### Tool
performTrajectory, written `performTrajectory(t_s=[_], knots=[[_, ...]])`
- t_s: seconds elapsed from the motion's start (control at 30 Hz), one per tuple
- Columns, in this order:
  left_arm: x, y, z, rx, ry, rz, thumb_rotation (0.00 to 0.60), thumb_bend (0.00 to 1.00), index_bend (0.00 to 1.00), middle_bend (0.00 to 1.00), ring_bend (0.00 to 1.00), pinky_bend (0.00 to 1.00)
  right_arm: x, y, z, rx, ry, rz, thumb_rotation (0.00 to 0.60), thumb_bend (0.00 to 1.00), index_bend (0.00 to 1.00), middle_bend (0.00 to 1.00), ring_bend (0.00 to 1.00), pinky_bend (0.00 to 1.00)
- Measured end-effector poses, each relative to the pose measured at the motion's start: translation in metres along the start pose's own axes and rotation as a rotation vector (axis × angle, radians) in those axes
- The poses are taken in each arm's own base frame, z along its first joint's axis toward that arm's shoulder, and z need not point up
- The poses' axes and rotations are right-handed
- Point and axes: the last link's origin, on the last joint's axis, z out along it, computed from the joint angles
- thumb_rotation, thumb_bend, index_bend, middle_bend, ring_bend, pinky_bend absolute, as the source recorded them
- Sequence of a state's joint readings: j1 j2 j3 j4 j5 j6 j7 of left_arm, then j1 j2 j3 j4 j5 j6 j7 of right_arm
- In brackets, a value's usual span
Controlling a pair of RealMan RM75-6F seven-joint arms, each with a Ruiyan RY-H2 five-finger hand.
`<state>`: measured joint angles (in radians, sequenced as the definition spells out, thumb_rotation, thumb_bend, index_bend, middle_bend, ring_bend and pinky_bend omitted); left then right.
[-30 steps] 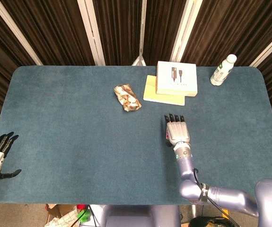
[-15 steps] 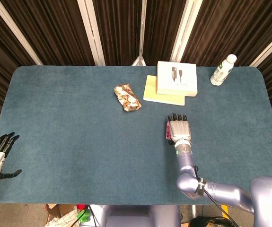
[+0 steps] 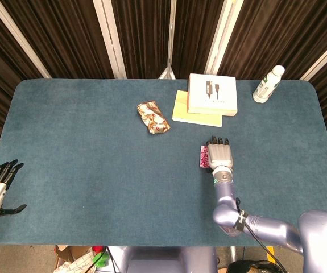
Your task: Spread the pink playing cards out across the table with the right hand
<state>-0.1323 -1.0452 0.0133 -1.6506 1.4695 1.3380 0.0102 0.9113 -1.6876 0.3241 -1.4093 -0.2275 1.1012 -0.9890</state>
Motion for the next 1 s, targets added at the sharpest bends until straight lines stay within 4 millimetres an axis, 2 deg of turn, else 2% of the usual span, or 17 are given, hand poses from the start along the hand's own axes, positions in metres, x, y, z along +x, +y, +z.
performTrajectory(t_s=[0.1, 0.2, 0.37, 0.43, 0.77, 1.0], knots=[[0.0, 0.0, 0.0, 0.0, -0.002, 0.001, 0.6, 0.01, 0.0, 0.0, 0.0, 0.0, -0.001, 0.003, 0.003, -0.011, -0.007, -0.003, 0.6, 0.24, 0.26, 0.0, 0.0, 0.0], [0.0, 0.0, 0.0, 0.001, -0.003, 0.001, 0.6, 0.01, 0.0, 0.0, 0.0, 0.0, -0.001, 0.004, 0.004, -0.012, -0.007, -0.003, 0.6, 0.27, 0.34, 0.03, 0.0, 0.0], [0.0, 0.0, 0.0, 0.002, -0.005, -0.002, 0.6, 0.01, 0.0, 0.0, 0.0, 0.0, -0.001, 0.004, 0.004, -0.008, -0.005, 0.003, 0.6, 0.35, 0.53, 0.14, 0.0, 0.0], [0.0, 0.0, 0.0, 0.002, -0.005, -0.002, 0.6, 0.01, 0.0, 0.0, 0.0, 0.0, -0.001, 0.004, 0.004, -0.005, -0.005, 0.01, 0.6, 0.36, 0.57, 0.17, 0.0, 0.0], [0.0, 0.0, 0.0, 0.001, -0.002, -0.001, 0.6, 0.01, 0.0, 0.0, 0.0, 0.0, 0.007, 0.009, 0.001, 0.017, 0.038, 0.036, 0.6, 0.4, 0.62, 0.19, 0.0, 0.0], [0.0, 0.0, 0.0, 0.002, 0.0, 0.002, 0.6, 0.01, 0.0, 0.0, 0.0, 0.0, 0.027, 0.033, -0.002, -0.023, 0.084, 0.047, 0.6, 0.4, 0.62, 0.19, 0.0, 0.0]])
